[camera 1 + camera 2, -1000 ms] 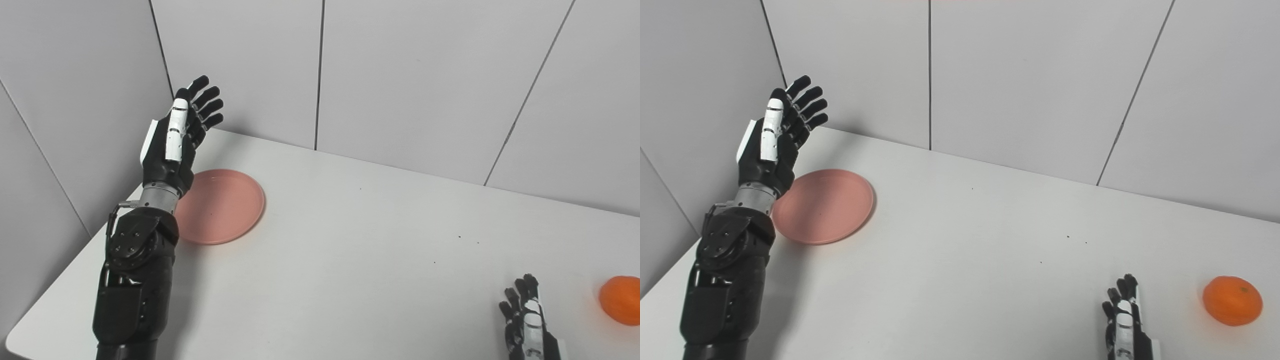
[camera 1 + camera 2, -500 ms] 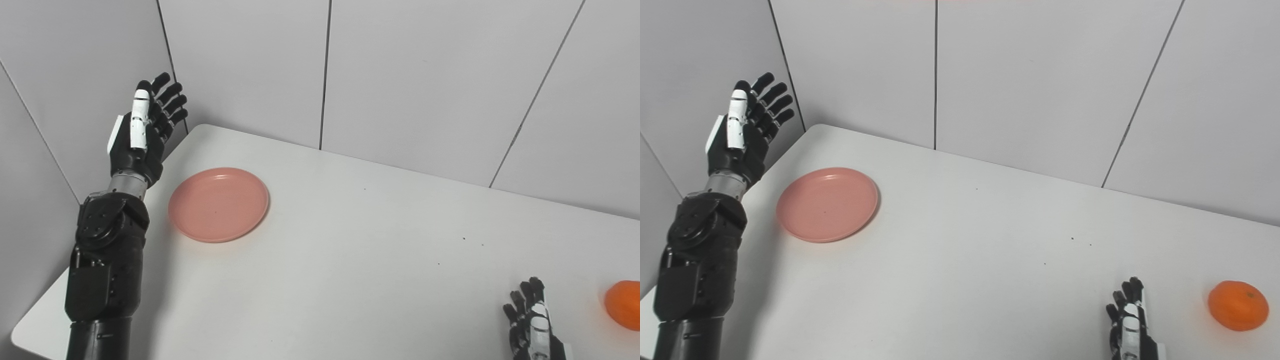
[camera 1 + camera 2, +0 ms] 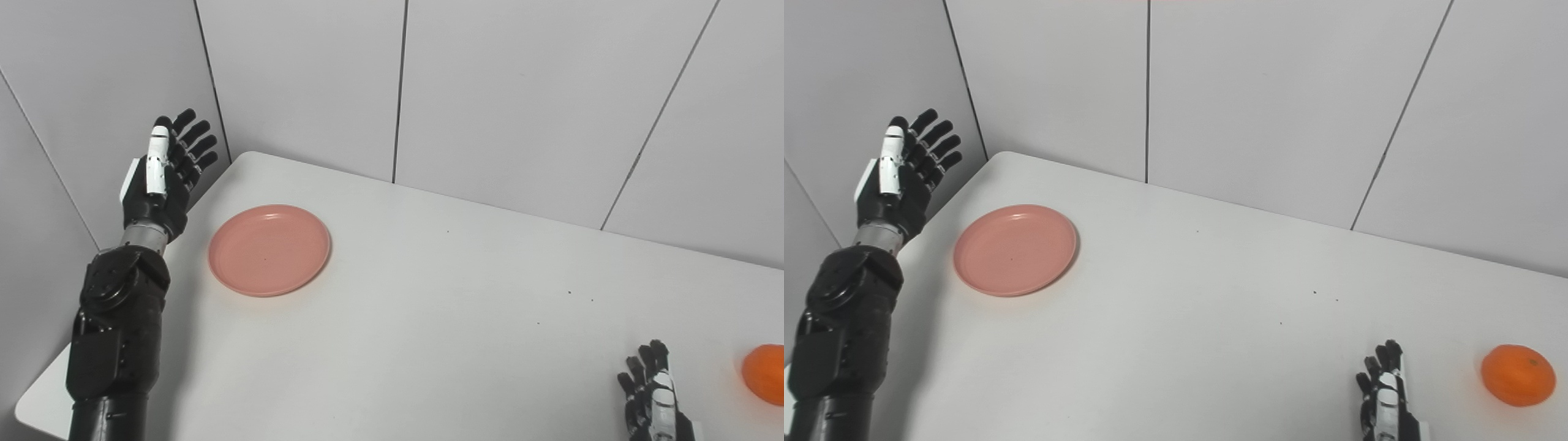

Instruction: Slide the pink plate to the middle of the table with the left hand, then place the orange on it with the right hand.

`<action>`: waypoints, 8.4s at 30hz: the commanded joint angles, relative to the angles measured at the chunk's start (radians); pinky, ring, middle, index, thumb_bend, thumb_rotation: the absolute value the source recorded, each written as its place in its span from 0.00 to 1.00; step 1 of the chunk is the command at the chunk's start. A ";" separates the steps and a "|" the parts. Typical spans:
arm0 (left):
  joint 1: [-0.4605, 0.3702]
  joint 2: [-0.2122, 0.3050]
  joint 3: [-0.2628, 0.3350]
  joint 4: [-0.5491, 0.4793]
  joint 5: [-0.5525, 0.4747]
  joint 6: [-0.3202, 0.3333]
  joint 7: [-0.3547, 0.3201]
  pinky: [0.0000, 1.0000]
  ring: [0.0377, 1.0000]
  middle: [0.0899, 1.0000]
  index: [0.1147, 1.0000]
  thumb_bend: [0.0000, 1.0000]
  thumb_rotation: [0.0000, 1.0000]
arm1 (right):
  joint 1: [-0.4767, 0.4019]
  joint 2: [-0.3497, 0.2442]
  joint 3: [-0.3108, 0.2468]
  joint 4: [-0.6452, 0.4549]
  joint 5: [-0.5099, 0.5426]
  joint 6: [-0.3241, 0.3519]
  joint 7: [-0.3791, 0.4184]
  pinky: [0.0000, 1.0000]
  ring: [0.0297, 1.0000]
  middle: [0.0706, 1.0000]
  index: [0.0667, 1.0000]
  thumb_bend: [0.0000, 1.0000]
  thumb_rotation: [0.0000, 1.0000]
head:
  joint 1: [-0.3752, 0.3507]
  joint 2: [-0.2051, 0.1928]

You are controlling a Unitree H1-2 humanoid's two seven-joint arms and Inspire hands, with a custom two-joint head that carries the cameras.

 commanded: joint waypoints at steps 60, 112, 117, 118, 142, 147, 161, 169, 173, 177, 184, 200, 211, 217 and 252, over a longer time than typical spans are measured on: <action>0.032 -0.028 0.001 0.197 -0.015 -0.153 -0.069 1.00 0.97 0.96 0.94 0.31 1.00 | -0.012 -0.009 -0.029 0.005 0.012 -0.065 0.027 0.97 0.98 1.00 1.00 0.16 1.00 | 0.025 0.010; 0.000 -0.061 -0.116 0.318 -0.055 -0.086 -0.163 0.86 0.86 0.86 0.85 0.36 1.00 | -0.010 0.000 -0.022 -0.019 0.003 -0.026 0.023 1.00 0.97 0.99 1.00 0.18 1.00 | 0.014 0.018; 0.000 -0.077 -0.130 0.297 -0.052 -0.071 -0.163 0.85 0.85 0.87 0.86 0.35 1.00 | -0.012 -0.001 -0.020 -0.014 0.004 -0.035 0.024 1.00 0.98 1.00 1.00 0.18 1.00 | 0.004 0.019; 0.000 -0.079 -0.133 0.295 -0.050 -0.069 -0.162 0.85 0.86 0.87 0.86 0.36 1.00 | -0.012 -0.002 -0.019 -0.012 -0.002 -0.041 0.024 1.00 0.98 1.00 1.00 0.17 1.00 | 0.004 0.019; -0.011 -0.177 -0.233 0.221 -0.020 -0.006 -0.130 0.85 0.86 0.86 0.84 0.33 1.00 | -0.008 0.014 -0.011 -0.039 -0.015 -0.015 0.007 1.00 0.98 1.00 1.00 0.17 1.00 | -0.022 0.032; -0.006 -0.195 -0.263 0.194 -0.004 0.016 -0.125 0.85 0.85 0.86 0.84 0.32 1.00 | -0.008 0.016 -0.009 -0.047 -0.013 -0.012 0.006 1.00 0.98 1.00 1.00 0.16 1.00 | -0.026 0.038; 0.003 -0.242 -0.312 0.169 -0.003 0.036 -0.139 0.87 0.86 0.87 0.85 0.34 1.00 | -0.008 0.019 -0.003 -0.051 -0.035 -0.009 -0.006 0.99 0.97 0.99 1.00 0.16 1.00 | -0.045 0.052; 0.001 -0.278 -0.343 0.163 0.008 0.043 -0.138 0.87 0.87 0.87 0.85 0.33 1.00 | -0.011 0.032 -0.015 -0.049 -0.039 -0.013 -0.028 0.94 0.95 0.96 0.97 0.21 1.00 | -0.075 0.069; 0.000 -0.298 -0.352 0.156 0.010 0.055 -0.123 0.86 0.86 0.86 0.84 0.34 1.00 | -0.009 0.036 -0.014 -0.051 -0.042 -0.017 -0.032 0.93 0.94 0.96 0.96 0.23 1.00 | -0.094 0.083; -0.002 -0.312 -0.351 0.166 0.002 0.055 -0.123 0.85 0.86 0.86 0.84 0.35 1.00 | -0.009 0.043 -0.010 -0.059 -0.057 -0.002 -0.038 0.93 0.95 0.96 0.96 0.21 1.00 | -0.118 0.096; 0.011 -0.347 -0.368 0.156 0.016 0.058 -0.114 0.85 0.85 0.86 0.84 0.35 1.00 | -0.010 0.047 0.003 -0.069 -0.071 0.018 -0.043 0.93 0.94 0.95 0.96 0.21 1.00 | -0.149 0.124; 0.053 -0.426 -0.421 0.072 0.045 0.102 -0.094 0.85 0.85 0.86 0.85 0.36 1.00 | -0.026 0.074 0.027 -0.071 -0.113 0.039 -0.060 0.95 0.94 0.95 0.96 0.26 1.00 | -0.247 0.181; 0.121 -0.468 -0.517 -0.017 0.080 0.130 -0.112 0.88 0.88 0.89 0.87 0.36 1.00 | -0.038 0.096 0.027 -0.086 -0.147 0.063 -0.069 0.93 0.93 0.94 0.94 0.27 1.00 | -0.297 0.204; 0.171 -0.484 -0.548 -0.054 0.084 0.127 -0.112 0.88 0.87 0.88 0.87 0.36 1.00 | -0.047 0.106 0.016 -0.084 -0.145 0.069 -0.075 0.92 0.92 0.94 0.94 0.28 1.00 | -0.334 0.210; 0.190 -0.434 -0.484 -0.032 0.082 0.079 -0.141 0.89 0.88 0.89 0.88 0.36 1.00 | -0.207 -0.137 0.006 -0.372 -0.588 0.347 -0.016 0.80 0.84 0.85 0.86 0.53 0.98 | -0.642 0.164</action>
